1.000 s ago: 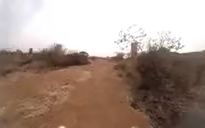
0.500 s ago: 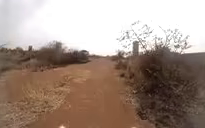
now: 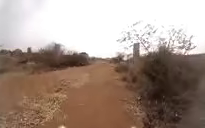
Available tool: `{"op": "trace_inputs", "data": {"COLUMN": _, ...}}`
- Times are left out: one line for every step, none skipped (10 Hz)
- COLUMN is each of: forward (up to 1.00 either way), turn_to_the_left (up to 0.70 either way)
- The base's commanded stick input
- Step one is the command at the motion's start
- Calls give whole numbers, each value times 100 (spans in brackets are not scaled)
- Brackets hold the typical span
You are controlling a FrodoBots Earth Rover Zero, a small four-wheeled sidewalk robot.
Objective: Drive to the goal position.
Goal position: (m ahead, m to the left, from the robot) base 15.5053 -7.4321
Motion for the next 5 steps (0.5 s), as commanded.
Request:
{"op": "trace_inputs", "data": {"forward": 50, "turn_to_the_left": 0}}
{"op": "trace_inputs", "data": {"forward": 50, "turn_to_the_left": 0}}
{"op": "trace_inputs", "data": {"forward": 50, "turn_to_the_left": 0}}
{"op": "trace_inputs", "data": {"forward": 50, "turn_to_the_left": 0}}
{"op": "trace_inputs", "data": {"forward": 50, "turn_to_the_left": 0}}
